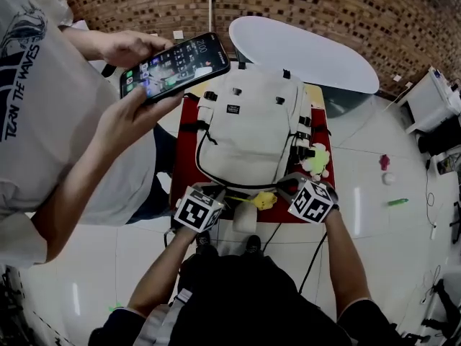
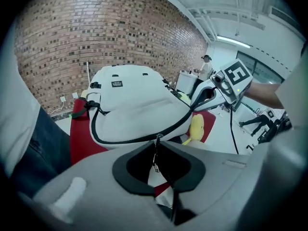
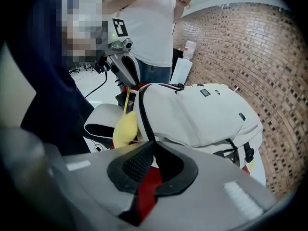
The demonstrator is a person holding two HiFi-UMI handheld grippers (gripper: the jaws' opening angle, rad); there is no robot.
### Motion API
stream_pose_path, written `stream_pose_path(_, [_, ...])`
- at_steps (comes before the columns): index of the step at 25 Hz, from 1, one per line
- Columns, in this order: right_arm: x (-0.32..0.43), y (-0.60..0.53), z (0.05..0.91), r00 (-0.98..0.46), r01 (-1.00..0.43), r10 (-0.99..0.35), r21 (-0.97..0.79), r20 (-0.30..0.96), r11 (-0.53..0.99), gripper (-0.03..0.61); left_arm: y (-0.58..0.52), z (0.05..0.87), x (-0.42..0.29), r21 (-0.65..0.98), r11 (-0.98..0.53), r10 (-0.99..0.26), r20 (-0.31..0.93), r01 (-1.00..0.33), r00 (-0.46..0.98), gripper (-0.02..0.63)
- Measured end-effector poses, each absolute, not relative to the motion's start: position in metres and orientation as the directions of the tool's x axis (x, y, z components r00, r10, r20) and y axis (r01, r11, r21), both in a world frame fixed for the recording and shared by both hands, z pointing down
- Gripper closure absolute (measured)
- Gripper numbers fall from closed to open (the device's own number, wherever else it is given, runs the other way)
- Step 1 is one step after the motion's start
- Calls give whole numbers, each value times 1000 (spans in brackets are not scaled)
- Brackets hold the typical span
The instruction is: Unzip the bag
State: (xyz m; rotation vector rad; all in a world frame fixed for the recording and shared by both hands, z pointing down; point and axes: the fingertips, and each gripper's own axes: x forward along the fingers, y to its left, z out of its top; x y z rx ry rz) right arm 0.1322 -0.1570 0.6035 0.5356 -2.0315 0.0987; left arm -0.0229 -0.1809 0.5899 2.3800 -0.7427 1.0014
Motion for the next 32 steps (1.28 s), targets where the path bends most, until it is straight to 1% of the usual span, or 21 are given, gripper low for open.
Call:
stream_pose_path(5, [132,-159,603,-383,-477,-359,150,851,866,557,-197,588,-48,100,-770,-352,757,-630,550,578])
stream_pose_path(8, [131,-163,596,-384,-538,-398,148,833,830,554,-208,588,-67,32,-770,-392,765,-637,512,578])
stream_pose_path(11, [126,-172,578,-379,-608,-477,175,793,775,531,-215,592,-75,11,-777,-397,767,-629,503,578])
stream_pose_path(13, [114,-180,561,-385,-630,-528,203,757,749,517,-218,595,-76,-4,-788,-398,767,-615,504,578])
stream_pose_path(16, [78,-189,532,-464,-632,-566,193,681,751,522,-219,594,-76,-14,-797,-398,764,-604,508,578])
stream_pose_path(18, [43,-189,525,-521,-602,-550,176,653,779,529,-219,592,-76,-20,-802,-399,761,-597,512,578])
stream_pose_path(20, [11,-189,531,-557,-564,-513,156,653,811,529,-219,587,-76,-31,-809,-404,754,-587,518,578])
stream_pose_path(24, [-20,-197,555,-570,-508,-418,96,708,856,531,-220,581,-73,-37,-821,-405,742,-570,535,578])
stream_pose_path(27, [-32,-193,570,-555,-429,-320,65,768,901,475,-220,577,-73,-31,-822,-405,734,-569,545,578])
stream_pose_path(28, [-34,-191,575,-540,-405,-300,70,786,912,469,-220,576,-72,-28,-822,-405,731,-569,550,578])
stream_pose_path(30, [-35,-189,585,-501,-358,-288,107,816,928,473,-221,572,-72,-20,-825,-401,725,-565,559,578])
stream_pose_path(32, [-35,-187,592,-469,-318,-291,147,834,937,521,-221,572,-75,-17,-825,-397,729,-565,558,578])
